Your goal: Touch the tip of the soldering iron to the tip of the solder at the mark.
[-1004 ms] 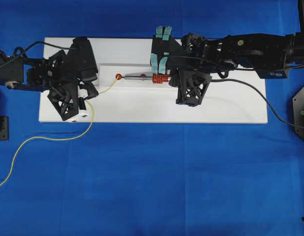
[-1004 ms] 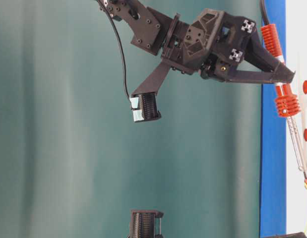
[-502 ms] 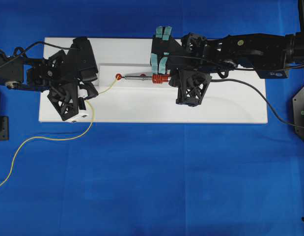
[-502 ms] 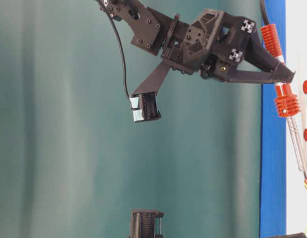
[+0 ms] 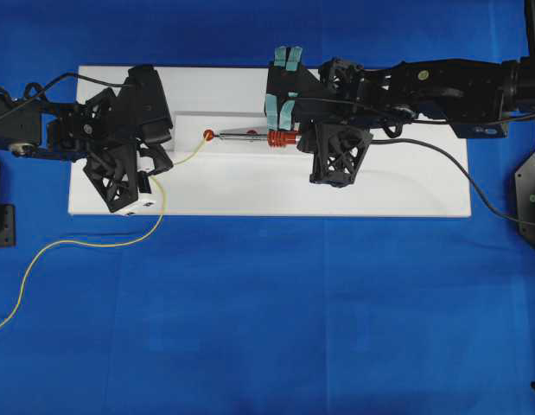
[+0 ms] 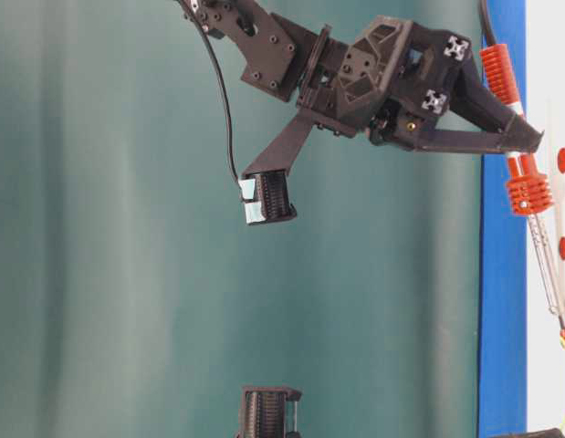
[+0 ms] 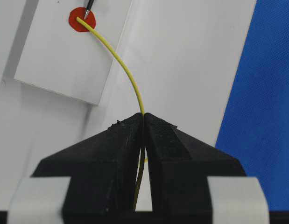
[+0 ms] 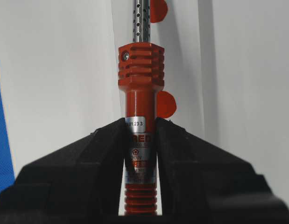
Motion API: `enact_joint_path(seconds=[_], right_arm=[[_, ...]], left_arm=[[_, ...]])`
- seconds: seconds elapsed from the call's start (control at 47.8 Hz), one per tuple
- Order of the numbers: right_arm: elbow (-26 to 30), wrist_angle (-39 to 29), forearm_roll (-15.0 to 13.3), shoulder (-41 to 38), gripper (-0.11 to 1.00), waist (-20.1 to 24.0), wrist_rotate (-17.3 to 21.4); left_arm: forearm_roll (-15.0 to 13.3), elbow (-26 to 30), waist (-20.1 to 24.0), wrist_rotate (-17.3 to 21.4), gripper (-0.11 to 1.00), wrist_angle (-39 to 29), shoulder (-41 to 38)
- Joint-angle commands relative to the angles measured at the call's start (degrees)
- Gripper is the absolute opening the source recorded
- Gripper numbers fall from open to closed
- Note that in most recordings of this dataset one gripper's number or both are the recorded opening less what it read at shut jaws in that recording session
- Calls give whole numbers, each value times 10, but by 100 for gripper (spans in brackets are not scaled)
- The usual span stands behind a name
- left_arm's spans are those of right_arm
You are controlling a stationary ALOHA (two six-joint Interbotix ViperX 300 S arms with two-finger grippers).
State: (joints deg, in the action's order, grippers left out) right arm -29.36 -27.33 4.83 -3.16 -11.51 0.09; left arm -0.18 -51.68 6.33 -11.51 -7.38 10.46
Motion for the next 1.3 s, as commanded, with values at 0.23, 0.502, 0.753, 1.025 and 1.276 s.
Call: enact_joint_path(seconds=[0.23,0.502,0.753,1.025,1.276], right_arm=[[14,2,-1,7,6,1,0],[14,2,-1,7,6,1,1],[14,2,-1,7,6,1,1],[14,3,-3,7,6,1,1],[15,4,-3,7,6,1,1]], left_arm=[[1,4,-2,-1,2,2,4],[1,4,-2,-1,2,2,5],[2,2,-4,0,2,-11,22],[1,-11,-36,-1,2,-31,110],[1,-52,-39,-27,2,-27,162]])
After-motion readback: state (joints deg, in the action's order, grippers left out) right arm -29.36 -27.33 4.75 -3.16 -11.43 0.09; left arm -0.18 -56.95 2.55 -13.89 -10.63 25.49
